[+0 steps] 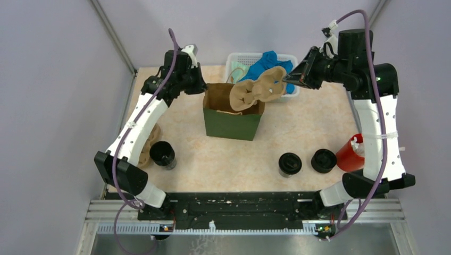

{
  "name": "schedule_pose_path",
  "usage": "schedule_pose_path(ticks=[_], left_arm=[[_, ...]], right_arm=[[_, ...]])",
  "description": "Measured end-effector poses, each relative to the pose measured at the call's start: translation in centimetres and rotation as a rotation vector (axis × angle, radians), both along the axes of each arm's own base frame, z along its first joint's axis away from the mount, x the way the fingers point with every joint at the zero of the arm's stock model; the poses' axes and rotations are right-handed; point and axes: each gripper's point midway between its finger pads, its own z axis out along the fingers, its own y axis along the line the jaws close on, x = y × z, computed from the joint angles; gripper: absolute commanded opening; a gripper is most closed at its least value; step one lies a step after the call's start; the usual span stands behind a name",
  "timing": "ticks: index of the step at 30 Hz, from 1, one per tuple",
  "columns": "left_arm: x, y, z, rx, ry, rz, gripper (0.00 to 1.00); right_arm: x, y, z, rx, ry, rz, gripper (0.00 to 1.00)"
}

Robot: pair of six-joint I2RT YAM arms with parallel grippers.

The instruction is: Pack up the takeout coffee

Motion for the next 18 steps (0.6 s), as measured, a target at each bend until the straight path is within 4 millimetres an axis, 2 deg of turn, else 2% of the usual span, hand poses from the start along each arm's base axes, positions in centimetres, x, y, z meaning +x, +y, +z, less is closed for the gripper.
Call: schedule_pose_path(ticks=[5,9,14,18], left_arm=[[-1.0,-0.4,0.5,-0.047,-0.010,0.015,0.00],[-1.8,-0.2,0.1,-0.068,-0.007,0.024,0.00],[-2.5,-0.4,-0.2,-0.108,-0.001,0.033,0.00],[-2.8,-0.7,-0.5,-0.151,0.012,0.042,0.00]], right_arm=[[-0.8,1.2,-1.4,-0.013,0.023,0.022,0.00],[-1.3,1.2,-2.3,-0.024,0.037,0.014,0.00],[-1.0,1.6,-2.6,-0.043,0.013,0.005,0.00],[-0.8,2.5,-3.6,-0.060,0.022,0.007,0.00]])
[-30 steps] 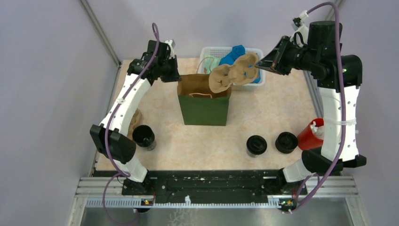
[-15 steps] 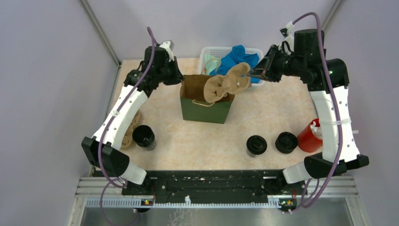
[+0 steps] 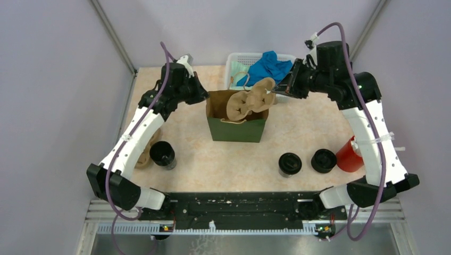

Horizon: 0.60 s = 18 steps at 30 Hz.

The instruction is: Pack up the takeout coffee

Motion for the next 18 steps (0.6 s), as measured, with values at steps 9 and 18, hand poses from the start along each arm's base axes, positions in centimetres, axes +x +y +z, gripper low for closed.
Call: schedule_pose_path(ticks=[9,18], left_arm=[[-0.7,-0.4,-0.6,-0.041,0.023,0.001,0.00],[-1.1,-0.3,-0.6,-0.046,0.018,-0.001,0.00]], right_arm=[[0.4,2.8,-1.2,-0.002,-0.012,0.010,0.00],[1.8,5.9,-4.4,0.050,0.021,0.020,0.00]])
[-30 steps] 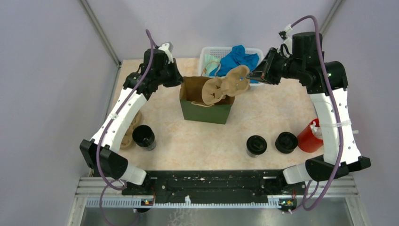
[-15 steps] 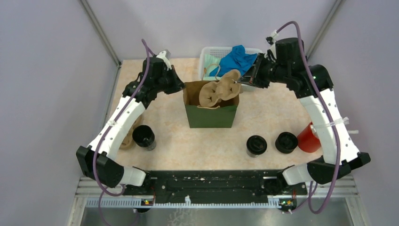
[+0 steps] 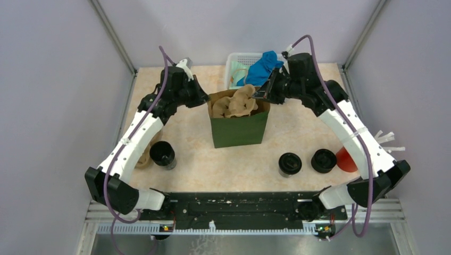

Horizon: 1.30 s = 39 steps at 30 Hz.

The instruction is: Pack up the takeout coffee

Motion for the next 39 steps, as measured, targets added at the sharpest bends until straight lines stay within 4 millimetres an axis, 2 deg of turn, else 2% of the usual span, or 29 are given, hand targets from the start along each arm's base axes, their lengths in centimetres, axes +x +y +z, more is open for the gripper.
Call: schedule_pose_path(ticks=[5,8,23,33,34,36,38,39], left_arm=[[-0.2,0.1,-0.6,0.005,0.010,0.001,0.00],[-0.2,0.1,-0.5,0.005,0.006,0.000,0.00],[-0.2,0.2,-0.6,0.019,-0.007,-0.011,0.00],[-0.2,0.3,-0.7,0.033,-0.017,-0.020,0.00],[-0.2,0.3,-0.7,0.035,-0.018,-0.021,0.00],[-0.2,0.3,-0.7,0.038,-0.020,-0.020,0.00],[-0.2,0.4,-0.7,0.041,-0.021,-0.020,0.00],[-0.1,0.4,-0.7,0.043,-0.021,-0.018,0.00]], right_arm=[[0.5,1.0,-3.3,0.026,0.063,-0.007,0.00],[0.6,1.2,-4.3,0.037,0.082,-0.008,0.00],[1.5,1.4,-5.0,0.095,0.075,0.006,0.00],[1.7,1.5,-4.6,0.113,0.061,0.016,0.01],[1.8,1.5,-4.7,0.116,0.058,0.017,0.13],[1.9,1.3,-5.2,0.114,0.062,0.021,0.44],[2.3,-0.1,-6.4,0.040,0.067,0.021,0.75],[2.6,-1.1,-6.9,-0.013,0.074,0.014,0.80]])
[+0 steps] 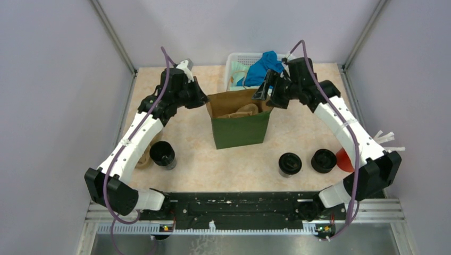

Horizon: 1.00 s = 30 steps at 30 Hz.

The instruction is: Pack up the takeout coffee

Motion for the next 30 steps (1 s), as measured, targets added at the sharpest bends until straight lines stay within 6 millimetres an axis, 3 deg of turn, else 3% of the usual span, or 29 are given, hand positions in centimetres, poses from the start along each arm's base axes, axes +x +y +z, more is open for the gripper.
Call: schedule_pose_path(ticks=[4,7,11,14,18,25,28,30], left_arm=[[-0.1,0.1,-0.2,0.008,0.002,-0.003,0.00],[-0.3,0.2,-0.5,0.019,0.012,-0.007,0.00],[-0.3,0.1,-0.5,0.020,0.013,-0.010,0.00],[-0.5,-0.1,-0.5,0.014,0.019,-0.023,0.00],[-1.1,-0.4,-0.3,-0.010,0.045,-0.036,0.08],[-2.7,-1.4,-0.2,-0.114,0.129,-0.039,0.11],[-4.1,-2.0,0.5,-0.183,0.160,-0.056,0.07],[-5.3,-2.3,0.8,-0.234,0.186,-0.068,0.09]], right_arm=[[0.2,-2.7,1.1,-0.151,-0.035,0.011,0.89],[-1.0,-3.7,4.5,-0.185,-0.105,0.048,0.89],[-2.1,-5.2,7.0,-0.250,-0.177,0.059,0.90],[-2.9,-6.2,6.4,-0.301,-0.158,0.067,0.90],[-3.6,-6.0,4.7,-0.303,-0.092,0.075,0.85],[-6.2,-3.9,-1.4,-0.155,0.150,-0.003,0.82],[-6.1,-2.9,-1.6,-0.050,0.179,-0.046,0.80],[-5.4,-2.0,-0.6,0.013,0.162,-0.056,0.80]])
